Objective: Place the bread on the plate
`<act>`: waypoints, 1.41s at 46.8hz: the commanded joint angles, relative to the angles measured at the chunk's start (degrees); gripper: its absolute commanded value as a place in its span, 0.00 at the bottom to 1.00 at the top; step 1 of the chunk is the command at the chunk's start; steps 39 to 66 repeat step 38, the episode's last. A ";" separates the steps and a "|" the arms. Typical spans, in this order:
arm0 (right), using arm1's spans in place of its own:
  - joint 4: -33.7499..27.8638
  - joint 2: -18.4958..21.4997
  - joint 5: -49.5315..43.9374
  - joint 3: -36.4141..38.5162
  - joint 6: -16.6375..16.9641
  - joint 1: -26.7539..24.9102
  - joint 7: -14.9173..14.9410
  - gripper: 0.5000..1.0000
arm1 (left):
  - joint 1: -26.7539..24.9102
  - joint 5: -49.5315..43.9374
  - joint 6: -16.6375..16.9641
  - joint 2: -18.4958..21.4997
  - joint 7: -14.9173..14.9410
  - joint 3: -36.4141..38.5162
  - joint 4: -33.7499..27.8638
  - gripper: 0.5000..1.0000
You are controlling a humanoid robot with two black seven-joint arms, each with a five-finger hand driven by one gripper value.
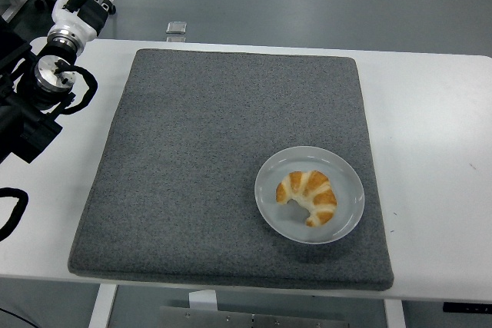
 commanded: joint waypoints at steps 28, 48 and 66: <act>-0.49 0.00 0.10 0.01 -0.01 0.00 0.09 0.86 | -0.08 0.02 0.10 -4.56 -2.21 -1.14 3.59 1.00; -0.49 0.00 0.10 0.10 -0.01 0.00 0.09 0.86 | -0.08 0.02 0.10 -4.56 -2.21 -1.14 3.59 1.00; -0.49 0.00 0.10 0.10 -0.01 0.00 0.09 0.86 | -0.08 0.02 0.10 -4.56 -2.21 -1.14 3.59 1.00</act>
